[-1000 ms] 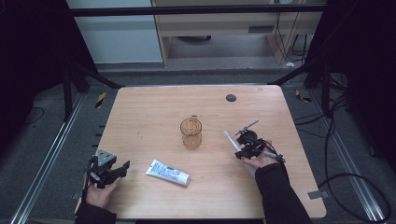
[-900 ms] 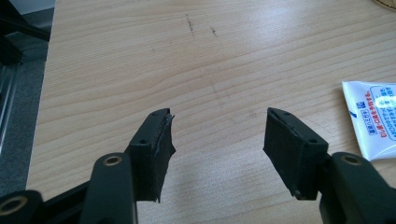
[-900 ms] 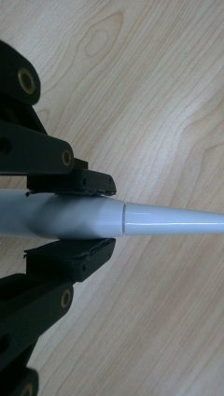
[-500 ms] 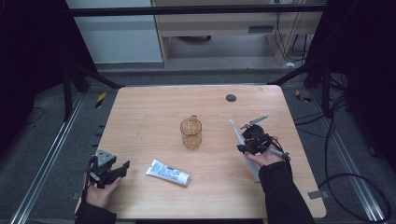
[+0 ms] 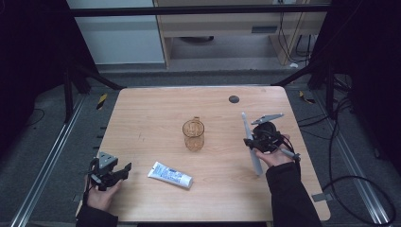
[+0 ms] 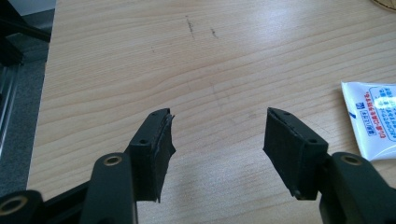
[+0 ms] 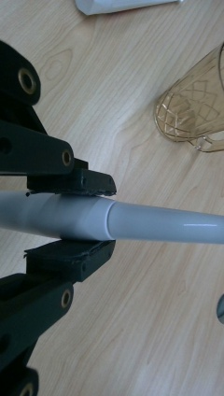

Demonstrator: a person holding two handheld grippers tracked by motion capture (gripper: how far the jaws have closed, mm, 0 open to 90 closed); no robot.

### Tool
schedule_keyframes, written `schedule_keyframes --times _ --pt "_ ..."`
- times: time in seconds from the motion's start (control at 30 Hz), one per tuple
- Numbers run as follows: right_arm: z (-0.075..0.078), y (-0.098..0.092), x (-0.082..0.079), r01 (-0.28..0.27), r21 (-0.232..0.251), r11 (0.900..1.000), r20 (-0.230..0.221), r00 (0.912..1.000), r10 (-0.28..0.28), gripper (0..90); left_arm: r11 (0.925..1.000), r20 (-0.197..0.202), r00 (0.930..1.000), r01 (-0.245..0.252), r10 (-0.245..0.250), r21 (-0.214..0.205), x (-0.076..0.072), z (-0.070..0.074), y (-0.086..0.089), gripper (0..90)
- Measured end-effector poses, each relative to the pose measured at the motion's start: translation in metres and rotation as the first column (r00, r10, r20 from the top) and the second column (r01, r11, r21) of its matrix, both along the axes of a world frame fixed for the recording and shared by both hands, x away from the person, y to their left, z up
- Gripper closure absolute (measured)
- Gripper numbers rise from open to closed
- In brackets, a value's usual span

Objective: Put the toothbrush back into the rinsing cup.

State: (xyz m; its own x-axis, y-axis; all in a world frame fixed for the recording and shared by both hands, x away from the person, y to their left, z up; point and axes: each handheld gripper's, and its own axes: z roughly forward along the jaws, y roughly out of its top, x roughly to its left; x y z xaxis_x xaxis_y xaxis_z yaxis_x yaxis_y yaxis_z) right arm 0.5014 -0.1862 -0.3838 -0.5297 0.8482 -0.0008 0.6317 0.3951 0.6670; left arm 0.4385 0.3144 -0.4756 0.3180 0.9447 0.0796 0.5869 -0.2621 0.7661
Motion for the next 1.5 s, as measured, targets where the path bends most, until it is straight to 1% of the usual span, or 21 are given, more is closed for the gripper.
schedule_keyframes --times 0.5,0.57,0.6,0.63,0.77,0.8,0.97,1.0,1.03,1.07,1.1,1.13,1.2,1.27,1.3,1.37,1.43,1.47,1.5 --pt "0.011 0.000 -0.001 0.009 0.048 0.9988 0.058 0.9982 -0.012 68.2 1.0000 0.005 1.0000 -0.002 0.002 -0.001 0.000 0.001 0.000 41.2" --pt "0.015 0.000 -0.001 0.012 0.066 0.9978 0.081 0.9966 -0.017 68.2 1.0000 0.005 1.0000 -0.002 0.002 -0.001 0.000 0.000 0.001 41.3" --pt "0.015 0.000 -0.001 0.012 0.066 0.9978 0.081 0.9966 -0.017 68.2 1.0000 0.005 1.0000 -0.002 0.002 -0.001 0.000 0.000 0.001 41.3" --pt "0.018 0.001 -0.002 0.014 0.074 0.9971 0.098 0.9949 -0.022 68.2 1.0000 0.004 1.0000 -0.002 0.002 -0.001 0.000 0.000 0.001 41.3" --pt "0.023 0.002 -0.002 0.013 0.085 0.9963 0.115 0.9932 -0.022 68.2 1.0000 0.006 1.0000 -0.002 0.002 -0.001 0.000 0.001 0.001 41.3" --pt "0.025 0.003 -0.003 0.014 0.091 0.9958 0.127 0.9916 -0.025 68.2 1.0000 0.005 1.0000 -0.003 0.003 -0.001 0.000 0.001 0.001 41.3" --pt "0.032 0.005 -0.004 0.010 0.116 0.9933 0.153 0.9879 -0.027 68.2 1.0000 0.006 1.0000 -0.002 0.002 -0.001 0.000 0.001 0.001 41.4" --pt "0.033 0.005 -0.004 0.006 0.118 0.9930 0.164 0.9862 -0.025 68.2 1.0000 0.006 1.0000 -0.002 0.002 -0.001 0.000 0.001 0.001 41.4" --pt "0.033 0.005 -0.004 0.006 0.118 0.9930 0.164 0.9862 -0.025 68.2 1.0000 0.006 1.0000 -0.002 0.002 -0.001 0.000 0.001 0.001 41.4" --pt "0.034 0.006 -0.004 0.006 0.129 0.9916 0.179 0.9834 -0.030 68.2 1.0000 0.006 1.0000 -0.003 0.003 -0.001 0.000 0.001 0.001 41.4" --pt "0.034 0.006 -0.004 0.006 0.129 0.9916 0.179 0.9834 -0.030 68.2 1.0000 0.006 1.0000 -0.003 0.003 -0.001 0.000 0.001 0.001 41.4" --pt "0.035 0.006 -0.005 0.004 0.145 0.9894 0.199 0.9794 -0.033 68.2 1.0000 0.007 1.0000 -0.002 0.002 -0.001 -0.001 0.001 0.001 41.4" --pt "0.036 0.006 -0.005 0.004 0.150 0.9887 0.204 0.9784 -0.035 68.2 1.0000 0.007 1.0000 -0.002 0.002 -0.001 -0.001 0.001 0.001 41.4" --pt "0.036 0.007 -0.006 0.004 0.171 0.9852 0.229 0.9725 -0.043 68.2 1.0000 0.007 1.0000 -0.002 0.002 -0.001 -0.001 0.001 0.001 41.4" --pt "0.036 0.007 -0.006 0.004 0.171 0.9852 0.229 0.9725 -0.043 68.2 1.0000 0.008 1.0000 -0.002 0.002 -0.001 -0.001 0.001 0.001 41.4" --pt "0.037 0.007 -0.006 0.003 0.191 0.9816 0.251 0.9667 -0.051 68.2 1.0000 0.008 1.0000 -0.002 0.002 -0.001 -0.001 0.001 0.001 41.5" --pt "0.037 0.008 -0.007 0.005 0.200 0.9798 0.256 0.9651 -0.057 68.2 1.0000 0.008 1.0000 -0.002 0.002 -0.001 -0.001 0.001 0.001 41.5" --pt "0.037 0.008 -0.007 0.002 0.205 0.9787 0.263 0.9631 -0.057 68.2 1.0000 0.008 1.0000 -0.002 0.002 -0.001 -0.001 0.001 0.001 41.5" --pt "0.038 0.009 -0.007 0.000 0.220 0.9755 0.279 0.9583 -0.063 68.2 1.0000 0.009 1.0000 -0.002 0.002 -0.001 -0.001 0.001 0.001 41.5"
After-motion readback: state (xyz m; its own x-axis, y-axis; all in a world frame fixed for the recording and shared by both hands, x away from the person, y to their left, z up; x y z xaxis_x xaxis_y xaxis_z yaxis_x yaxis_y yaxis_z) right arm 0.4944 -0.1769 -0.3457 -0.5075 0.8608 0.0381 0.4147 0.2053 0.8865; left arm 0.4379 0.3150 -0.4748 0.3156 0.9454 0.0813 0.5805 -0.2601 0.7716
